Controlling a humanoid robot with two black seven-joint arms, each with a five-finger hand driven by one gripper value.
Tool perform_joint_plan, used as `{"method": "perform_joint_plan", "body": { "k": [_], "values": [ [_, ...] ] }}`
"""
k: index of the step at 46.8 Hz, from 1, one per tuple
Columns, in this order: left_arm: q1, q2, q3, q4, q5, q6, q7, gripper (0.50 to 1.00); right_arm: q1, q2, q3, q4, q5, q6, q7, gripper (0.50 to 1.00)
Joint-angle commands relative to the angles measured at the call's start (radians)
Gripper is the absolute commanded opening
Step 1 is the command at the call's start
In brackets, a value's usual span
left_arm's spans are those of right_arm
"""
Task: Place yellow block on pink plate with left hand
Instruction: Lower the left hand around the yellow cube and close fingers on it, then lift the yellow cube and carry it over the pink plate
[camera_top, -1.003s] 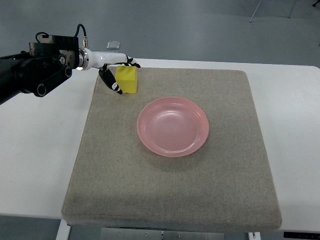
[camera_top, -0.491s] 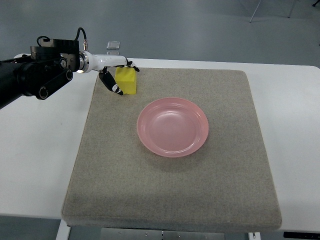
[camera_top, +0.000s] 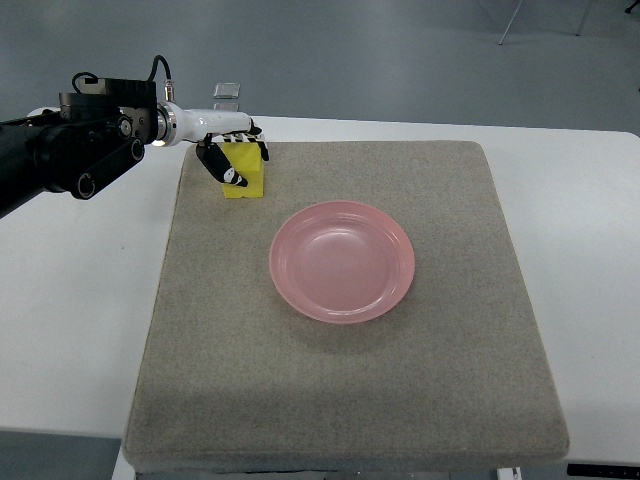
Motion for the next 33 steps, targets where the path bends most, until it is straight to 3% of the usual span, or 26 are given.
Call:
{"method": "perform_joint_plan", "body": {
  "k": [1, 33],
  "values": [
    [-0.002, 0.000, -0.002, 0.002, -0.007, 0.001, 0.000, 0.500, 0.000, 0.000, 0.000, 0.000, 0.000, 0.000, 0.000, 0.924],
    [-0.068, -0.003, -0.019, 0.025, -0.082, -0.002, -0.005, 0.510, 0.000, 0.000, 0.000, 0.000, 0.000, 0.000, 0.000, 0.924]
  ]
}}
